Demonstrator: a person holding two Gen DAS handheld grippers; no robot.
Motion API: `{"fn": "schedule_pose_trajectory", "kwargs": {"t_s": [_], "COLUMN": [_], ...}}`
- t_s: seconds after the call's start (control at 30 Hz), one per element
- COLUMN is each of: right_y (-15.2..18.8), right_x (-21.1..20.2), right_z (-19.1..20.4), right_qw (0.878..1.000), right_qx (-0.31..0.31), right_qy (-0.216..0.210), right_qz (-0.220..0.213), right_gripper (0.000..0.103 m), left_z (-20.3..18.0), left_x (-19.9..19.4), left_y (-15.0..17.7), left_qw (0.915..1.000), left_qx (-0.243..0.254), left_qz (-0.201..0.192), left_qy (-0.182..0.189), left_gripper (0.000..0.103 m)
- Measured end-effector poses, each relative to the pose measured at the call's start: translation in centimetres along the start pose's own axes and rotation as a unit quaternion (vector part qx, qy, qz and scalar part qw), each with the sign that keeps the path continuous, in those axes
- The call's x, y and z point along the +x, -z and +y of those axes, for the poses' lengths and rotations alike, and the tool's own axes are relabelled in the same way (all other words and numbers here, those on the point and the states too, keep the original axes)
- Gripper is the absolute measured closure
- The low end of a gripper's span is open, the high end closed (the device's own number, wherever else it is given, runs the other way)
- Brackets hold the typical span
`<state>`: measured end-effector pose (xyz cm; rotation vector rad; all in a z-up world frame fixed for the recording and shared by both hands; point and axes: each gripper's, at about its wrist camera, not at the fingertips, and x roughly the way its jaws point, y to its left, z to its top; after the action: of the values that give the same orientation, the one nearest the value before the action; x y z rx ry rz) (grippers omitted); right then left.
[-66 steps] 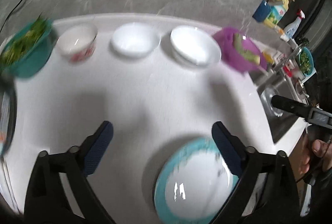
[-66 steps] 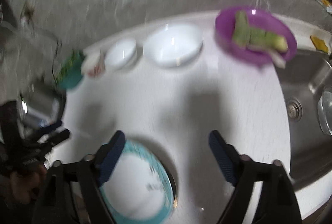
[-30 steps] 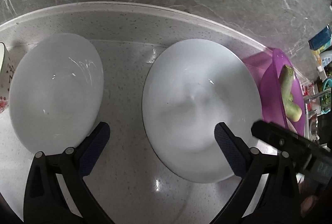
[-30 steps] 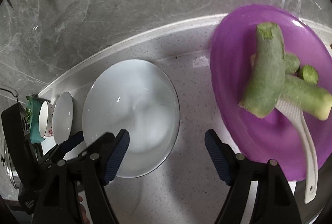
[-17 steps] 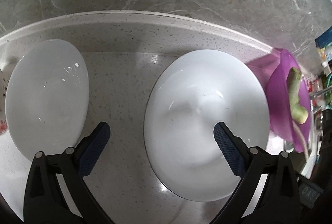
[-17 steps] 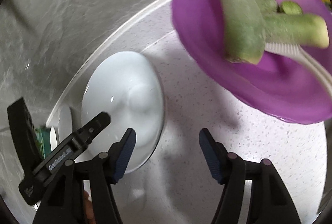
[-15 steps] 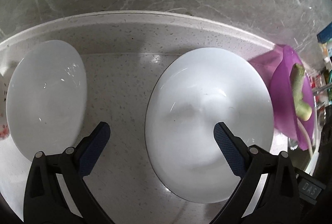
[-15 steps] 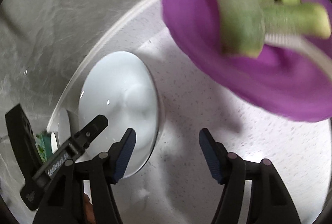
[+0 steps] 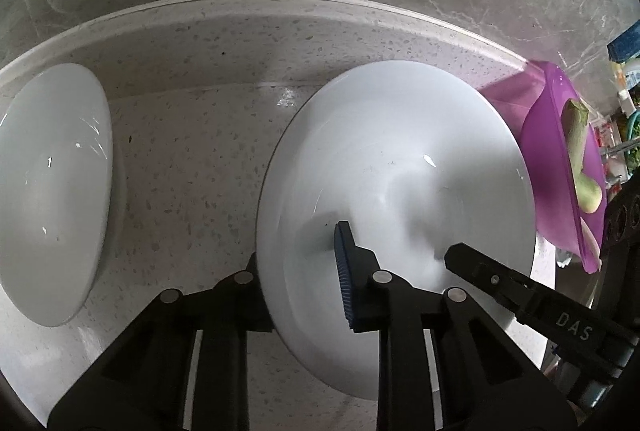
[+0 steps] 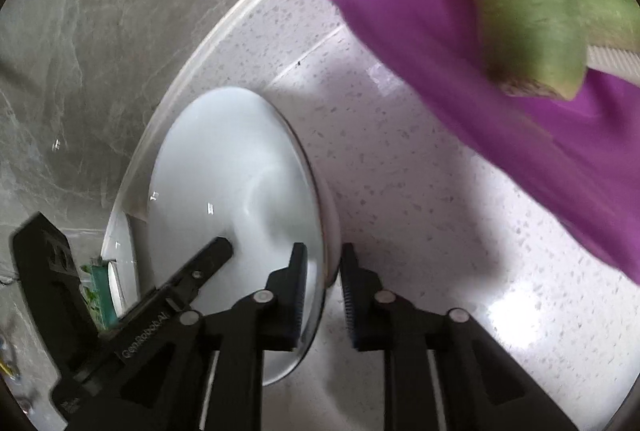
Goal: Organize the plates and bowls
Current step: 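Close both grippers on the large white bowl's rim, then lift the large white bowl with both grippers and carry it over the teal plates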
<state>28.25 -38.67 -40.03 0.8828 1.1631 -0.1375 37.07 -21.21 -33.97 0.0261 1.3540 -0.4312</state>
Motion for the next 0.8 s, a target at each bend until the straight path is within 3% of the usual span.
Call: {"fn": "schedule_pose_trajectory", "kwargs": {"t_s": [0.13,0.47,0.8], "right_y": [0.4,1.5,4.9], "right_x": [0.0,-1.9,-4.3], "right_z": [0.5,1.8,5.8], "right_qw": [1.0,0.997,0.992], "right_qx": [-0.026,-0.062,-0.124], "right_qy": [0.012,0.028,0.02], "right_qz": [-0.004,-0.022,-0.015], "right_gripper": [0.085,0.086,0.085], "left_z": [0.0,-1.8,0.9], "left_x": [-0.2,-3.7,-9.7], "left_y": [-0.5,2.1,8.0], "left_qw": [0.9999,0.9989,0.9989], "left_qx": [0.011,0.038,0.01], "left_qz": [-0.002,-0.025,-0.046], "left_qy": [-0.003,-0.007,0.006], "left_gripper": [0.084,0.084,0.084]}}
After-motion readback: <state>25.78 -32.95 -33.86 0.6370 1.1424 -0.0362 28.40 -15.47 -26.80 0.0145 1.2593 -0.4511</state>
